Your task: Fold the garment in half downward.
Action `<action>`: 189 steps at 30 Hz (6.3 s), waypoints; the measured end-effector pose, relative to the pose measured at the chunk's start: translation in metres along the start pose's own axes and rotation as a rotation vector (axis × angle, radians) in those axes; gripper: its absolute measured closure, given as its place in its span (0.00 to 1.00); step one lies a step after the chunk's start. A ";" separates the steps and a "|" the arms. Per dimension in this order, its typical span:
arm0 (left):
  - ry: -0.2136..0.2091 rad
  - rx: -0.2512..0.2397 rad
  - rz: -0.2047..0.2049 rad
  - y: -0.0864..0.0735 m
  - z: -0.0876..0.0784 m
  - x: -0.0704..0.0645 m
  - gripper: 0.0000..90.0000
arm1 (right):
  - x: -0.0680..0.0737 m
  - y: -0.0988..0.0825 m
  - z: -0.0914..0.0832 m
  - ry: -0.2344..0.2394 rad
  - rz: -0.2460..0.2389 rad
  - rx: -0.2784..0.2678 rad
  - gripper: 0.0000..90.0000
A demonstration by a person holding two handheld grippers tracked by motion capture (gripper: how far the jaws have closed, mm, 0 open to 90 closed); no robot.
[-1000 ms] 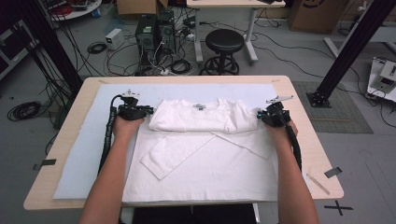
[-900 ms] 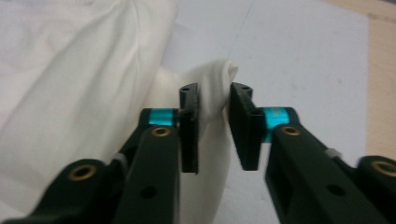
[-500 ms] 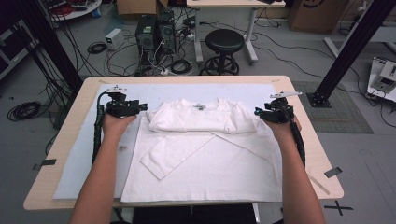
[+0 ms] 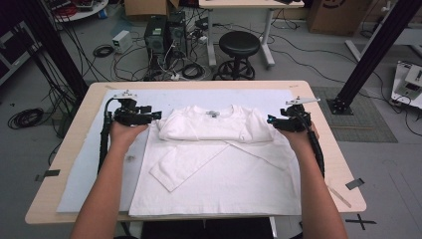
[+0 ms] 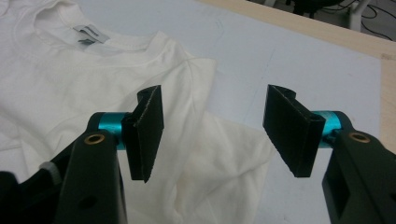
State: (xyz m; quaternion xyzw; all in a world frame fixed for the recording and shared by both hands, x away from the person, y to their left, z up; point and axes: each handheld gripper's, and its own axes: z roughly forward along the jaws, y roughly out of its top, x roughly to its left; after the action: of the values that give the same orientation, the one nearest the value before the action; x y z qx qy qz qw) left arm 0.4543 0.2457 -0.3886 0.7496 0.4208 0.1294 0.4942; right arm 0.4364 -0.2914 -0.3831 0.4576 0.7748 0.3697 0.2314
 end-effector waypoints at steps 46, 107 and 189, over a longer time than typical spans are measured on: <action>-0.053 0.059 0.042 0.005 0.053 -0.020 0.94 | 0.025 0.029 0.056 0.063 -0.046 0.078 1.00; -0.201 0.034 0.154 -0.077 -0.022 -0.073 0.92 | 0.068 -0.058 -0.037 0.180 -0.120 -0.106 0.97; -0.229 0.002 0.146 -0.123 -0.068 -0.097 0.62 | 0.090 -0.121 -0.074 0.215 -0.140 0.021 0.70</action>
State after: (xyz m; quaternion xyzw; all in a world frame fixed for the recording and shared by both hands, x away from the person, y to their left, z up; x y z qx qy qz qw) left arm 0.2920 0.2342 -0.4388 0.7887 0.3059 0.0780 0.5276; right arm 0.2774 -0.2762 -0.4340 0.3626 0.8291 0.3913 0.1674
